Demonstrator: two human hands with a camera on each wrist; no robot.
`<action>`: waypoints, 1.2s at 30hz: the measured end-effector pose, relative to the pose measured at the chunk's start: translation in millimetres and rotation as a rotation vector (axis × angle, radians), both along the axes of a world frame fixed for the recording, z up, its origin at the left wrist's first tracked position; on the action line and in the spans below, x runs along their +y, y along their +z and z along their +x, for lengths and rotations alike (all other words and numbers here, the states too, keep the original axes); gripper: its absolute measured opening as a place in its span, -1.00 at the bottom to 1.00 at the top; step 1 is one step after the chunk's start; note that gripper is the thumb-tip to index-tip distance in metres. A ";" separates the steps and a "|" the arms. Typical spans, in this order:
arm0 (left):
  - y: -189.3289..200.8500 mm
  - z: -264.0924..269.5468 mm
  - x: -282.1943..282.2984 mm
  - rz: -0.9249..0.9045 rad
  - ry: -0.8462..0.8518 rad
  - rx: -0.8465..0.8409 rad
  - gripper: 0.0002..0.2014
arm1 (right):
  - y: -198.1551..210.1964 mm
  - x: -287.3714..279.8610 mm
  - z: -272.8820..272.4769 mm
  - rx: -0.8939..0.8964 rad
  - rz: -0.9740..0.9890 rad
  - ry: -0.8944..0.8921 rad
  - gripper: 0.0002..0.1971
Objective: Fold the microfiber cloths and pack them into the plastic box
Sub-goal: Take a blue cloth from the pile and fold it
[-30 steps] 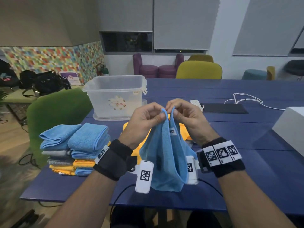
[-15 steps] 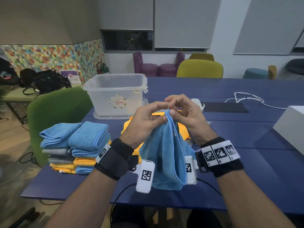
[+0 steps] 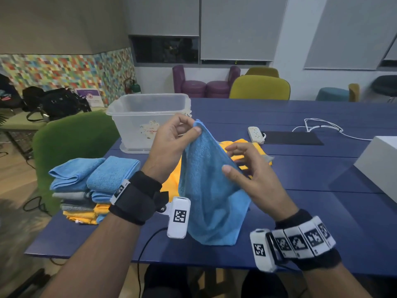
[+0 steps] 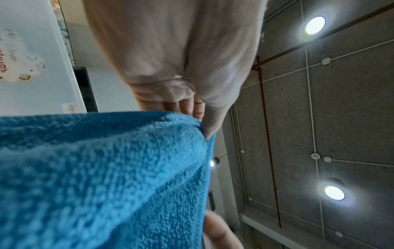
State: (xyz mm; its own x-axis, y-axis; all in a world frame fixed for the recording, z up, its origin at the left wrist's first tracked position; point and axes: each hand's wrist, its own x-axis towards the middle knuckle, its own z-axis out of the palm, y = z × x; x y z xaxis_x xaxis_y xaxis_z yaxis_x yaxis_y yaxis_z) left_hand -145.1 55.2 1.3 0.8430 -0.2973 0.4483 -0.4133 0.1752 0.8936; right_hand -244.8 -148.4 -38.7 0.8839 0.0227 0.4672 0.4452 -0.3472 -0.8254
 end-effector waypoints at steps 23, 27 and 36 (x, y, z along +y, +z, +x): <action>29.5 10.2 24.1 -0.091 0.189 -0.138 -0.94 | 113.5 -20.7 32.6 -0.380 -0.068 -0.477 -0.86; 29.5 9.4 18.1 -0.110 0.157 -0.094 -0.92 | 105.2 -28.9 35.8 -0.247 -0.176 -0.530 -0.82; 26.9 8.4 -8.0 0.029 0.087 -0.131 -0.88 | 84.9 0.4 50.8 -0.158 -0.555 -0.251 -0.31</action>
State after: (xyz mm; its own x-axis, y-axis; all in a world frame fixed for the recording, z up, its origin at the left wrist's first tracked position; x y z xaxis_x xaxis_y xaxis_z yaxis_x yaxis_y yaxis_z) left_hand -136.7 47.1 28.2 0.8011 -0.2405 0.5480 -0.5389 0.1085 0.8354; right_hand -194.0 -148.0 46.1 0.8147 0.0999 0.5712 0.3964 -0.8149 -0.4228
